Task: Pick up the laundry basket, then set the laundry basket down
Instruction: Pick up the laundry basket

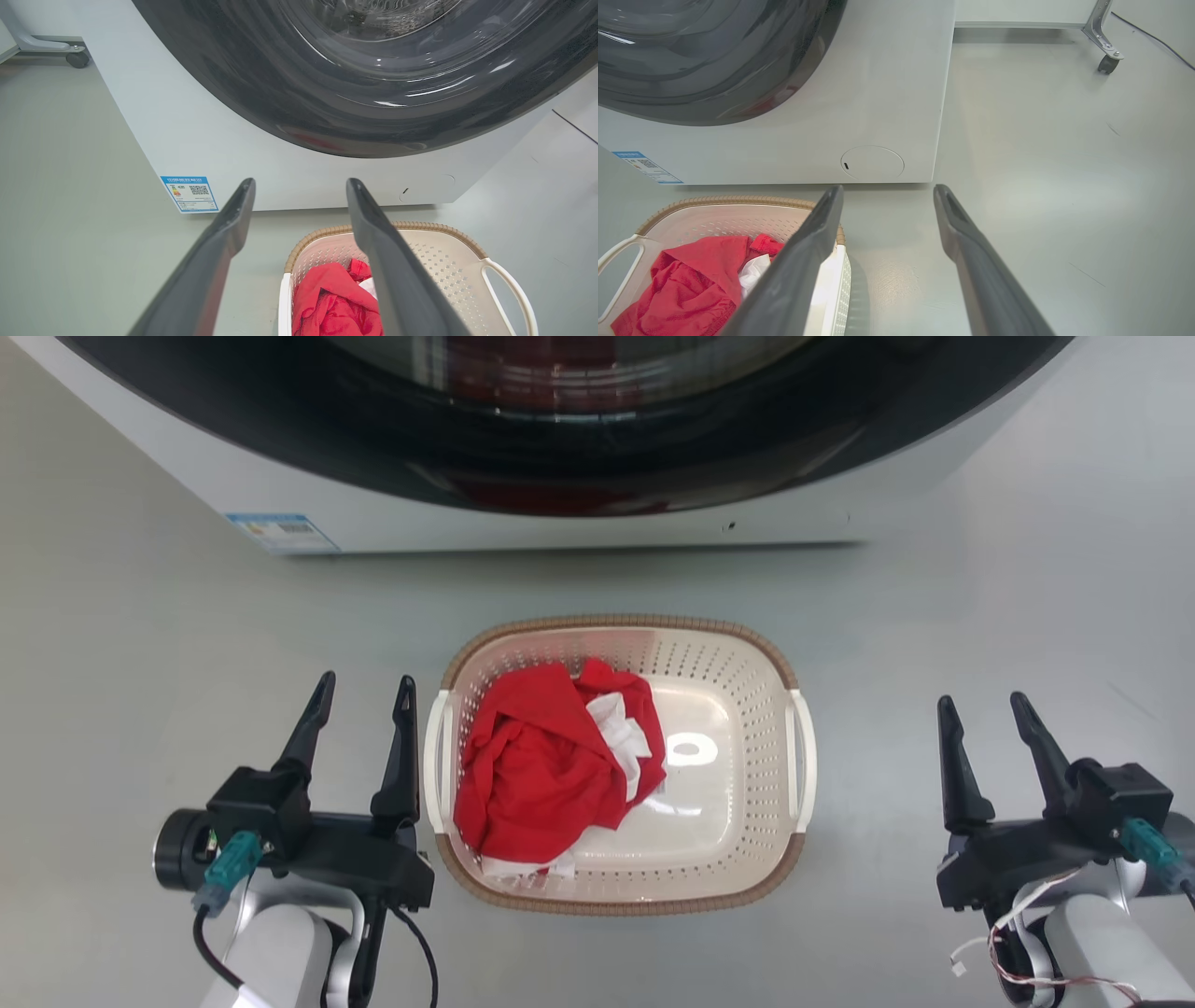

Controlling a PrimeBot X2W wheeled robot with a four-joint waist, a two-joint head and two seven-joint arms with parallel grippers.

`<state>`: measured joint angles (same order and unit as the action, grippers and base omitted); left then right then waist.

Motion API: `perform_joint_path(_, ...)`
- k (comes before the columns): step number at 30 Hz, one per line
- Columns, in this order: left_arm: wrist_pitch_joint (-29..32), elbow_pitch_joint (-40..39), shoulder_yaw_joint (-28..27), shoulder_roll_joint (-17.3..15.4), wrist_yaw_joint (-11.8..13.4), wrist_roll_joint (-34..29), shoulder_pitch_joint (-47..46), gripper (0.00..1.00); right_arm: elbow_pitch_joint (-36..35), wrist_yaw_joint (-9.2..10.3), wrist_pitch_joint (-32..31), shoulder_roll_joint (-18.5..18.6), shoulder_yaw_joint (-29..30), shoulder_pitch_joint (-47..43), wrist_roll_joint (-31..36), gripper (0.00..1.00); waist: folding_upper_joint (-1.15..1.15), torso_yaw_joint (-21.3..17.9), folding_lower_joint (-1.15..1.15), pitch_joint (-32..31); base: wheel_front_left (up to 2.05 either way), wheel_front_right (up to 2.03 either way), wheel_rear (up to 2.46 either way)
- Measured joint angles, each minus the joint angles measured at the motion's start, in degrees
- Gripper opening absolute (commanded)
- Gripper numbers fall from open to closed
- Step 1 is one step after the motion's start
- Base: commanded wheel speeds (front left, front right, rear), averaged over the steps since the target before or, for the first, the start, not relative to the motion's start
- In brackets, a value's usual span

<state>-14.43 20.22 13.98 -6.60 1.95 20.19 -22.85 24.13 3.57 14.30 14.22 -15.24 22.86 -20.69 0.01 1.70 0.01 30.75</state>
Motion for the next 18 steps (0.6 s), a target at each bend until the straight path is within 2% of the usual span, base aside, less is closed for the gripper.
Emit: perform_joint_path(18,-0.07,6.48,-0.44,1.35,-2.33,0.71,-6.69,1.0,1.48,-0.04,0.18,-2.47,-0.69,6.1,0.74,1.0,0.0,0.54,0.0,12.33,0.0,0.0,0.0)
